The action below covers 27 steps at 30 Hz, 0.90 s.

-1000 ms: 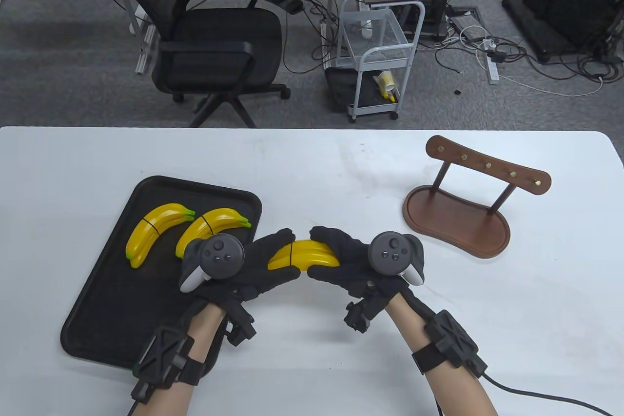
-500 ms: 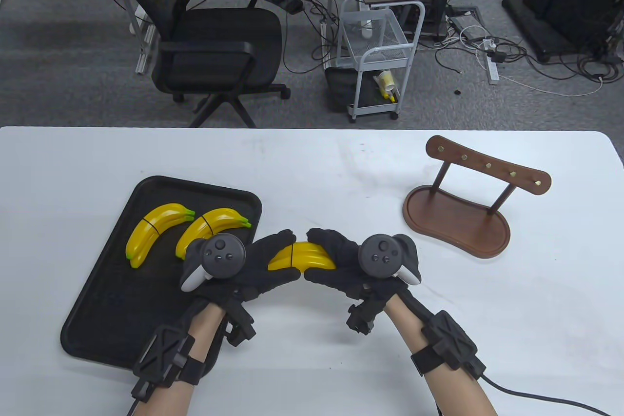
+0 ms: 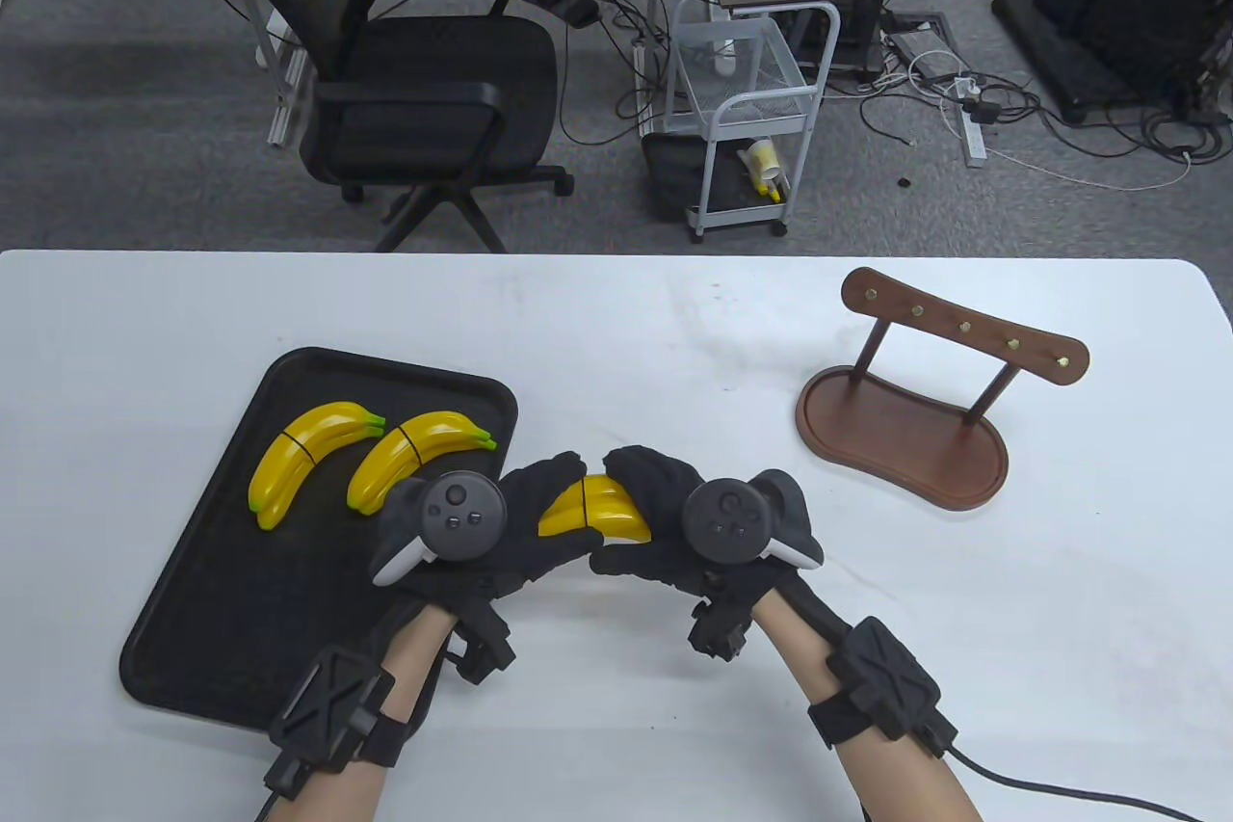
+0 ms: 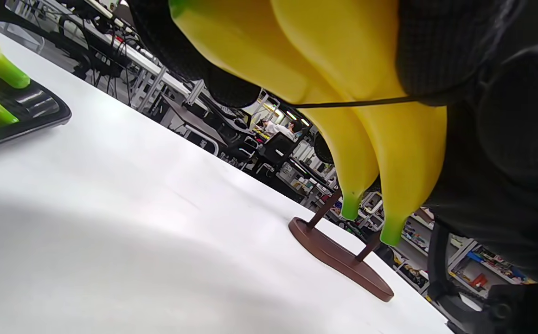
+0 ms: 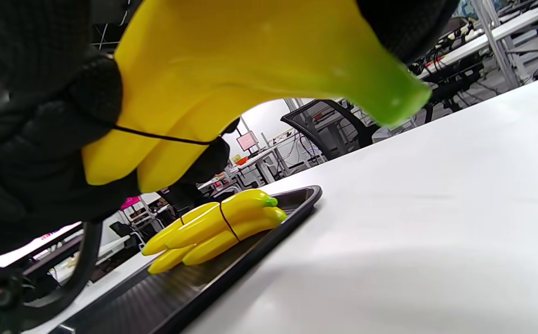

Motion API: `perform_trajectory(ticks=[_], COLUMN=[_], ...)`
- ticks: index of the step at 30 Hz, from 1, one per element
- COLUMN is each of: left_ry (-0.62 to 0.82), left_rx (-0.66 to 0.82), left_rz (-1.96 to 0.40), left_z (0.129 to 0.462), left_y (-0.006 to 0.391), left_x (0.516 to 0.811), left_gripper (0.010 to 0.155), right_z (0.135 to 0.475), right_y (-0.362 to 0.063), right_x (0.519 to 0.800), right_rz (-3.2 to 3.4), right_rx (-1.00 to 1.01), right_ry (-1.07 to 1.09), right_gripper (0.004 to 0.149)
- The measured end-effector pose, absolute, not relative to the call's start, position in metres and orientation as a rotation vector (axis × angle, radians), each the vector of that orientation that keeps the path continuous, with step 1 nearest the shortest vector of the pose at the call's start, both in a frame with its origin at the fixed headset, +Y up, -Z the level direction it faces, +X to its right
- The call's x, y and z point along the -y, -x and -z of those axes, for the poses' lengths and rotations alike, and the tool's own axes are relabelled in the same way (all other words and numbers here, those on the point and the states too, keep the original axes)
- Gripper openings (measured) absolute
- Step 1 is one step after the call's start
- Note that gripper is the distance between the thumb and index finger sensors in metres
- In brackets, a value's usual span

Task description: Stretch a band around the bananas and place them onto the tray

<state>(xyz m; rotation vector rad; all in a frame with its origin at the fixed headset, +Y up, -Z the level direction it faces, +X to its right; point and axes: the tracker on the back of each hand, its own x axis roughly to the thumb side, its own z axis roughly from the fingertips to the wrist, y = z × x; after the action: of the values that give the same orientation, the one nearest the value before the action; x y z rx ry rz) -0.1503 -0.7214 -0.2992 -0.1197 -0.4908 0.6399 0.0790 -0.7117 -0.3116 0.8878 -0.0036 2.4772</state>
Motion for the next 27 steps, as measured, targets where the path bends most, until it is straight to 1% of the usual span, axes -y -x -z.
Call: perform_trajectory(ticks=[3,7,16,22,27], left_ry=[0.105,0.085,0.121,0.123,0.125], left_rx=[0.484,0.481,0.498,0.51,0.525], left_rz=[-0.625,-0.608,-0.667,-0.681,-0.708], left_z=[0.298,0.296,0.298,0.299,0.299], left_y=[0.148,0.147,0.15,0.151,0.154], left_x=[0.72,0.718,0.72,0.718,0.716], left_gripper=[0.081,0.081,0.082,0.084,0.084], right_z=[0.309,0.306,0.308,0.308,0.309], right_y=[-0.076,-0.074,-0.079,-0.08,-0.085], right_x=[0.711,0.712,0.709,0.705,0.703], right_rz=[-2.509,-2.528,-2.464,-2.444,-2.397], right_rx=[0.039,0.138,0.095,0.103,0.117], right_ry=[-0.887,-0.866,-0.884,-0.902,-0.927], right_gripper=[0.101,0.1,0.093,0.091,0.085])
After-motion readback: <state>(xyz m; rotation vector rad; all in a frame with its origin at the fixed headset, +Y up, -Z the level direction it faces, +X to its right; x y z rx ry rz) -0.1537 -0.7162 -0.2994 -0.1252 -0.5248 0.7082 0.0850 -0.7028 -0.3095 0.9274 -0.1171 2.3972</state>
